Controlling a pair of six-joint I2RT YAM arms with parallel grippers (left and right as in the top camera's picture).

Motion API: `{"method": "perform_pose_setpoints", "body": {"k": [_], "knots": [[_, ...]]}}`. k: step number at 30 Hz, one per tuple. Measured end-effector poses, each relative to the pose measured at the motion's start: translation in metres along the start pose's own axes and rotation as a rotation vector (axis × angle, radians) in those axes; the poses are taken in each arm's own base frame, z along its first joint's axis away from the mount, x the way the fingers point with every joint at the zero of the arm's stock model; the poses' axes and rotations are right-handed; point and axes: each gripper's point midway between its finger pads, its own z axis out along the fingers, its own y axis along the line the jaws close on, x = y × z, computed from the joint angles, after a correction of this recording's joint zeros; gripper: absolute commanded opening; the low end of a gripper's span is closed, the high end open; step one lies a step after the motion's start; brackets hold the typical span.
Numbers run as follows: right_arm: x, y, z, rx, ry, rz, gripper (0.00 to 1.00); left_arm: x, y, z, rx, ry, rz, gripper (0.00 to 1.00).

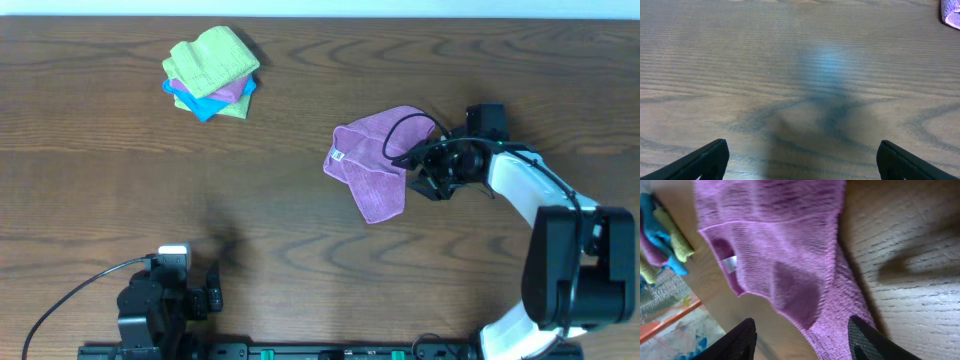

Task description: Fold the cloth

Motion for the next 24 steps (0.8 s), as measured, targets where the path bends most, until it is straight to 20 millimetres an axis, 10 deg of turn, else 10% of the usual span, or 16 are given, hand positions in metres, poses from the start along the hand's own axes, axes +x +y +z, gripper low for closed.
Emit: {"method": "perform_pose_setpoints", "body": {"k": [24], "knots": [[-0.005, 0.016, 0.015, -0.071, 0.004, -0.03, 0.52, 0.0, 0.0, 0.0, 0.0, 0.0, 0.0, 0.96]]}}
